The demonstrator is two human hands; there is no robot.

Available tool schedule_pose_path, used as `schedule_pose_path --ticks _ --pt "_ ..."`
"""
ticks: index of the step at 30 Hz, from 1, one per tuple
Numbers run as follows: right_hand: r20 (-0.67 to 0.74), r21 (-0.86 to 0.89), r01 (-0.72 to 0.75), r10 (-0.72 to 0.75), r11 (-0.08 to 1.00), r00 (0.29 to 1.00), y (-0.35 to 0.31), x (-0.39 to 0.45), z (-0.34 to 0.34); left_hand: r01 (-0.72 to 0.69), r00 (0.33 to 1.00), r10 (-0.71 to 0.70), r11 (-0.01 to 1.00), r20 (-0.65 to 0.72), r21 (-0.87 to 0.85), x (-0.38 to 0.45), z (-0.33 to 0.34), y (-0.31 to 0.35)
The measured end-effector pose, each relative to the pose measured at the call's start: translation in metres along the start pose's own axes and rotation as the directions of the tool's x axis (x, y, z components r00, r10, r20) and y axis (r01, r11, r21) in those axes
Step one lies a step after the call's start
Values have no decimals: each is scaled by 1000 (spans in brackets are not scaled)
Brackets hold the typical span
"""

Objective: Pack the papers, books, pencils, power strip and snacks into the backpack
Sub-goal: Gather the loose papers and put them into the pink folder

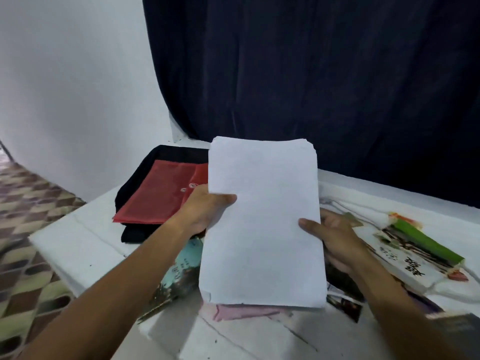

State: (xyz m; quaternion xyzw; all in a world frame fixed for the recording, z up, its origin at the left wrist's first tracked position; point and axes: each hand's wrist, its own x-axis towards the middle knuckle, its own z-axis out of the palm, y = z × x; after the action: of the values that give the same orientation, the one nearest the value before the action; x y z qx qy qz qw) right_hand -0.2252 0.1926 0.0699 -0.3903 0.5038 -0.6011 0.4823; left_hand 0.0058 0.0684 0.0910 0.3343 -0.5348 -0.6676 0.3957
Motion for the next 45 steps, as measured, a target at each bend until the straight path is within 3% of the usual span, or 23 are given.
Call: schedule_pose_path --ticks 3,6,9,11,13,17,18,21,23,25,27,30,33,35,37,39,41,45 --pt "4 -28 -11 12 1000 1000 2 33 30 -2 999 2 1000 -41 7 11 -33 12" --pt "-33 -30 -17 16 999 999 3 64 53 -7 981 20 998 -193 69 31 -76 15" --pt "-129 -41 7 -12 999 992 0 92 69 88 914 42 950 -403 300 53 -123 0" --pt "-186 -18 27 -30 999 982 -1 111 79 229 898 82 752 -432 618 69 -152 -20" --pt "-231 15 41 -36 999 972 0 128 87 317 930 3 500 -368 806 79 -161 -30" --pt "-299 19 42 -34 999 954 4 160 104 326 944 -59 301 -324 896 107 -155 -30" --pt "-304 17 42 -34 999 952 4 167 108 323 945 -58 319 -322 891 115 -153 -32" --pt "-320 37 40 -27 999 947 1 187 116 306 947 -98 562 -305 769 126 -154 -39" --pt "-321 54 39 -19 998 947 -1 199 120 179 972 -5 663 -234 727 132 -153 -35" --pt "-306 59 34 -14 998 952 -2 212 124 15 988 109 636 -109 772 140 -153 -31" --pt "-287 27 27 -18 999 958 -1 223 127 -113 991 118 559 57 821 137 -146 -23" --pt "-284 -159 -19 -27 987 959 3 237 126 -223 968 27 544 249 809 128 -133 -25" --pt "-315 -445 -111 -40 889 948 15 241 109 -198 914 -175 593 365 781 125 -128 -39" --pt "-327 -560 -164 -35 812 944 19 239 94 -256 879 -275 418 390 871 126 -131 -51" --pt "-309 -631 -193 -15 751 951 19 235 82 -343 903 -211 170 375 924 126 -137 -65" --pt "-317 -681 -223 -7 697 948 17 227 68 -320 939 -141 -23 314 947 122 -134 -73" --pt "-325 -707 -243 0 664 946 15 216 57 -244 966 -110 -106 232 964 117 -129 -73" --pt "-284 -743 -231 17 628 959 5 199 44 -195 978 -98 -114 184 974 113 -124 -63"
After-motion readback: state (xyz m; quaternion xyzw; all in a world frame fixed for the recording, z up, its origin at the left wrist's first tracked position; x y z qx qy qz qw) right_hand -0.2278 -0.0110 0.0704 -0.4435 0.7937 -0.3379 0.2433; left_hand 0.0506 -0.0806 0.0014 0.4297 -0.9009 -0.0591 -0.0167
